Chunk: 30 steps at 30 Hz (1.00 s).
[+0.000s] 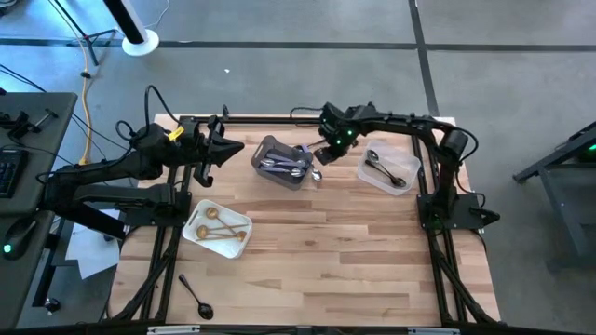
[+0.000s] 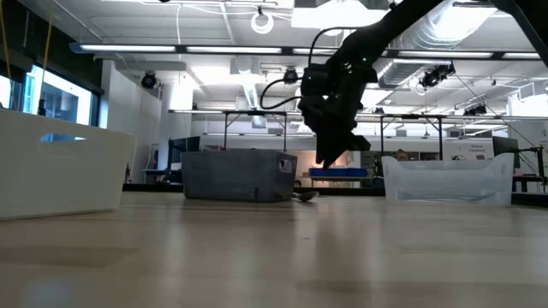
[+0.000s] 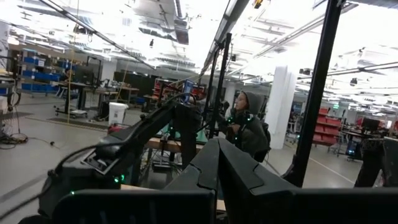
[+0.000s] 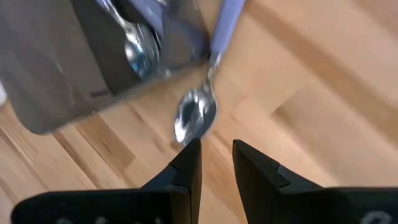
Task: Sort silverware by color (type)
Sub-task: Put the purple spoon into the black bin
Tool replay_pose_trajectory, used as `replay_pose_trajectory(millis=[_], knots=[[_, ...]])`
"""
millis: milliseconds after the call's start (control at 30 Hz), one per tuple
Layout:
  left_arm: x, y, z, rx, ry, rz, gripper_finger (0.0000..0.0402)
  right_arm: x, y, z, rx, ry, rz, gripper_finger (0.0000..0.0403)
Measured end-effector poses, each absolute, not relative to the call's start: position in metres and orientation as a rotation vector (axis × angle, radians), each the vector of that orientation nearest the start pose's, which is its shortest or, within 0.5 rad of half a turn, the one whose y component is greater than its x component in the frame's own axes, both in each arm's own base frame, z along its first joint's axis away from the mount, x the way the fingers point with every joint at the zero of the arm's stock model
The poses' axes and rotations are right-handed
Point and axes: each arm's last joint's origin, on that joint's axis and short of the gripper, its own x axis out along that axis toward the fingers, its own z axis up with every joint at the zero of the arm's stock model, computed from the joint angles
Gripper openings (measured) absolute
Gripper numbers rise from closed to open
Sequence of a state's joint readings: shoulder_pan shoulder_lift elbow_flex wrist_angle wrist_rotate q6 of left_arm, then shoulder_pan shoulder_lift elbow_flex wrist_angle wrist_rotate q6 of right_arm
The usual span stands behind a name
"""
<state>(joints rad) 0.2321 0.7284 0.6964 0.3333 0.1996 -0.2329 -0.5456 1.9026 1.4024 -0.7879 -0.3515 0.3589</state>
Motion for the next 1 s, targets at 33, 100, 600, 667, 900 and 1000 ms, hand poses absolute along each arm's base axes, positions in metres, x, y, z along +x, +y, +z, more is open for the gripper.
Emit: replay_pose_trajectory(millis=[33, 100, 600, 667, 900, 1000], knots=[[0.159, 0.032, 0.360, -0.167, -0.296, -0.002, 0.0000, 0.326, -0.184, 0.194, 0.883, 1.150, -0.381, 0.0075], [0.159, 0.032, 0.360, -0.167, -0.296, -0.002, 0.0000, 0.327, -0.178, 0.189, 0.914, 1.162, -0.385, 0.0075], [0.159, 0.032, 0.360, -0.167, -0.296, -0.002, 0.0000, 0.330, -0.138, 0.149, 1.095, 1.158, -0.416, 0.0074], [0.159, 0.032, 0.360, -0.166, -0.296, -0.002, 0.0000, 0.333, -0.136, 0.150, 1.086, 1.140, -0.411, 0.0074], [0.159, 0.032, 0.360, -0.141, -0.296, 0.002, 0.0000, 0.340, -0.149, 0.164, 1.039, 1.079, -0.391, 0.0064], [0.159, 0.032, 0.360, -0.141, -0.296, 0.002, 0.0000, 0.344, -0.153, 0.173, 1.014, 1.057, -0.374, 0.0059]])
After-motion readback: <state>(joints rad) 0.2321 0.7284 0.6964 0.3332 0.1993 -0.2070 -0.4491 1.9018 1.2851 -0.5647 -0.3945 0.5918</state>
